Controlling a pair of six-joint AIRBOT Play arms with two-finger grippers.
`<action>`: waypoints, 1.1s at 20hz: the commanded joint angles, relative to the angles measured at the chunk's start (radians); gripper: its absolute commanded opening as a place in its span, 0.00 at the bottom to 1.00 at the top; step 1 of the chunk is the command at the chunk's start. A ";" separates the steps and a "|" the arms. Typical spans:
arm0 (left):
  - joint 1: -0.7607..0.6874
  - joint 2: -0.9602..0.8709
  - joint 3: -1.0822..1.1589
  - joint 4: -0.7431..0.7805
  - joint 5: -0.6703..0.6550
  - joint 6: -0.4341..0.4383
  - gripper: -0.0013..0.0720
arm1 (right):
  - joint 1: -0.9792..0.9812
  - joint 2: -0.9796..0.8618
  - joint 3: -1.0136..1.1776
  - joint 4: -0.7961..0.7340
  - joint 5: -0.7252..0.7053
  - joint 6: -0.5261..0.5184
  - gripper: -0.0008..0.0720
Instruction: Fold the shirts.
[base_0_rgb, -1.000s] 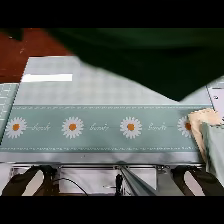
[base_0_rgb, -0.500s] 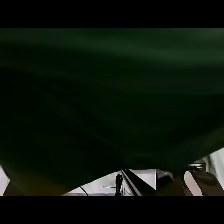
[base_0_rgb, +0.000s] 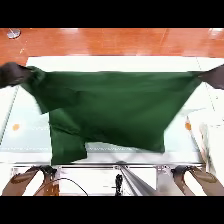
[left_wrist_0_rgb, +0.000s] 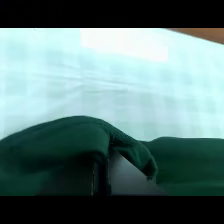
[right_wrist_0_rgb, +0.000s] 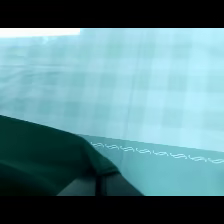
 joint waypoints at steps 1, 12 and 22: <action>-0.066 -0.175 -0.094 -0.006 0.288 0.006 0.06 | 0.001 -0.228 -0.061 0.062 -0.222 -0.033 0.04; -0.134 -0.609 0.275 -0.084 0.208 -0.064 0.98 | -0.026 -0.778 0.237 0.490 -0.256 -0.030 0.88; 0.291 -0.544 0.054 0.206 -0.388 -0.042 0.98 | -0.375 -0.467 -0.107 0.106 0.042 -0.106 0.87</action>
